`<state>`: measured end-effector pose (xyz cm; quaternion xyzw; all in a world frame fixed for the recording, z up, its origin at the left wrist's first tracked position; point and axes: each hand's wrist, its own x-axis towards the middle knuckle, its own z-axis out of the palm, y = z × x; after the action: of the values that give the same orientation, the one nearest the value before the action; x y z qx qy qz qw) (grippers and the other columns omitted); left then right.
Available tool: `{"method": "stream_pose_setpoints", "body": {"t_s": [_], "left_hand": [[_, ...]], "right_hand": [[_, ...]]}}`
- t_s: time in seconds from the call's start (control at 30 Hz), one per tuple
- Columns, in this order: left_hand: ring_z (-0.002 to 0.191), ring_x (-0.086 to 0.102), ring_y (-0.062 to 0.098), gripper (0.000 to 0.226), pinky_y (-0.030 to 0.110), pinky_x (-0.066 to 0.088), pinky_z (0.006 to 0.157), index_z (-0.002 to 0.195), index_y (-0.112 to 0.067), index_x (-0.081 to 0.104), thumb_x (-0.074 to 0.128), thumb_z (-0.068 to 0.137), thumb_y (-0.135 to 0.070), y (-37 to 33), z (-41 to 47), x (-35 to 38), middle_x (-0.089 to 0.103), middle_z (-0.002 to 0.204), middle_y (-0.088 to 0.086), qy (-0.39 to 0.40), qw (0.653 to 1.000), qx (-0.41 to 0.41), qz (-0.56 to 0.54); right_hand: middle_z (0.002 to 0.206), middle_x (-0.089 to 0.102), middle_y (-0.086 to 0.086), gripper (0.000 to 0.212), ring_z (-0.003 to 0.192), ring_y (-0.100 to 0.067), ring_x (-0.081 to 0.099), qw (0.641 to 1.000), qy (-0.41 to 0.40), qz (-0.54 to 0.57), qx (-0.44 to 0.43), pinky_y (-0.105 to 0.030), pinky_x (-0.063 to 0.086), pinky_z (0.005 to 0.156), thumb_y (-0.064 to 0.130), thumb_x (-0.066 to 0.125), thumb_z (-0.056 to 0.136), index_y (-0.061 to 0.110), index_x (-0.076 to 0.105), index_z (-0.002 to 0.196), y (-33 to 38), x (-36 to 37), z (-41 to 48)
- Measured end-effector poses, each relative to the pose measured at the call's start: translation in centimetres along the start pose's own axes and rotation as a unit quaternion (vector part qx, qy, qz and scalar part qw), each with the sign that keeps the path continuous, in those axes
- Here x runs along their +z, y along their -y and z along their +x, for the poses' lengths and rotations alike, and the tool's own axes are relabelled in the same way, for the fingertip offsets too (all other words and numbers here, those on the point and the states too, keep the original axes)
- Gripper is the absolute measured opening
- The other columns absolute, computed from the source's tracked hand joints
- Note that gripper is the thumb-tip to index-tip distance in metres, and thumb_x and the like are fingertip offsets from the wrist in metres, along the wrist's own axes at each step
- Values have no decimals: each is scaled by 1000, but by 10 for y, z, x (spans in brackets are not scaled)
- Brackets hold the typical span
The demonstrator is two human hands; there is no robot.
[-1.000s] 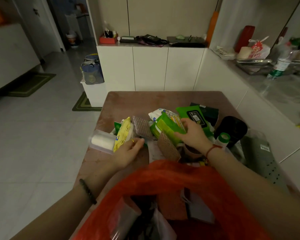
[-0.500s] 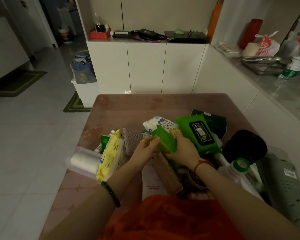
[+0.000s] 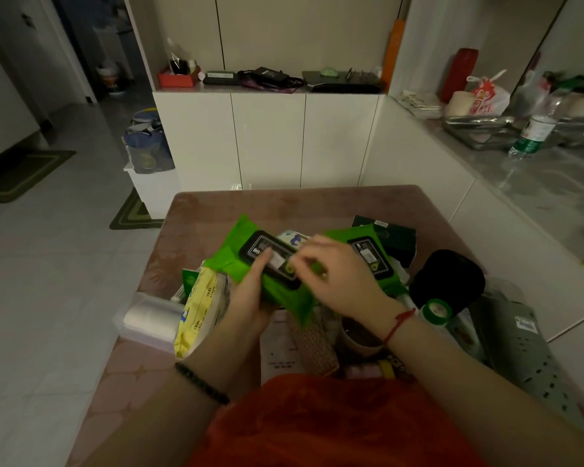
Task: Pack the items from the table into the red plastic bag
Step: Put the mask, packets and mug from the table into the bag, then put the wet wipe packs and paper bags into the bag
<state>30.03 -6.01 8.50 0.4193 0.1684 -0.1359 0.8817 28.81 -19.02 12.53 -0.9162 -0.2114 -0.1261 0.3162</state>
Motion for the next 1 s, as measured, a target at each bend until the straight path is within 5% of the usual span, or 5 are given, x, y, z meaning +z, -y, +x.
{"method": "stream_pose_setpoints", "body": {"t_s": [0.1, 0.27, 0.47, 0.73, 1.0], "left_hand": [[84, 62, 25, 14, 42, 50, 71, 98, -15, 61, 53, 90, -22, -2, -2, -12, 73, 79, 7, -19, 999, -12, -40], [84, 68, 26, 23, 42, 51, 69, 107, -14, 61, 55, 87, -23, -4, 1, -26, 74, 86, 9, 7, 999, -40, -17], [103, 65, 35, 68, 41, 58, 66, 124, -14, 57, 75, 60, -26, -6, 4, -43, 63, 122, 19, -3, 1000, -19, 17], [71, 73, 23, 31, 38, 61, 60, 93, -13, 70, 67, 68, -30, -28, -65, -24, 76, 82, 9, 138, 990, 2, 24], [51, 69, 19, 62, 29, 57, 47, 64, -13, 77, 90, 10, -39, -9, -183, -47, 74, 62, 6, 157, 986, -15, 53]], "right_hand": [[130, 48, -14, 49, 119, -28, 47, 970, -84, 4, 227, -30, 40, 93, 25, 59, 85, 12, 45, 130, -50, -6, 15], [148, 17, -26, 105, 135, -44, 24, 878, 131, -120, 444, -53, 30, 106, 50, 67, 75, 23, -4, 148, -102, 6, 14], [141, 29, -28, 104, 127, -46, 35, 873, 60, -94, 475, -55, 36, 102, 37, 73, 73, 15, 3, 146, -126, 17, 19], [126, 50, -9, 84, 110, -25, 52, 930, -197, 167, 263, -38, 47, 92, 30, 77, 69, 12, 31, 137, -63, -46, 17], [86, 76, 5, 91, 74, -13, 73, 813, 20, 529, 244, -23, 56, 55, 48, 89, 13, 24, 64, 96, 73, -108, -140]]}}
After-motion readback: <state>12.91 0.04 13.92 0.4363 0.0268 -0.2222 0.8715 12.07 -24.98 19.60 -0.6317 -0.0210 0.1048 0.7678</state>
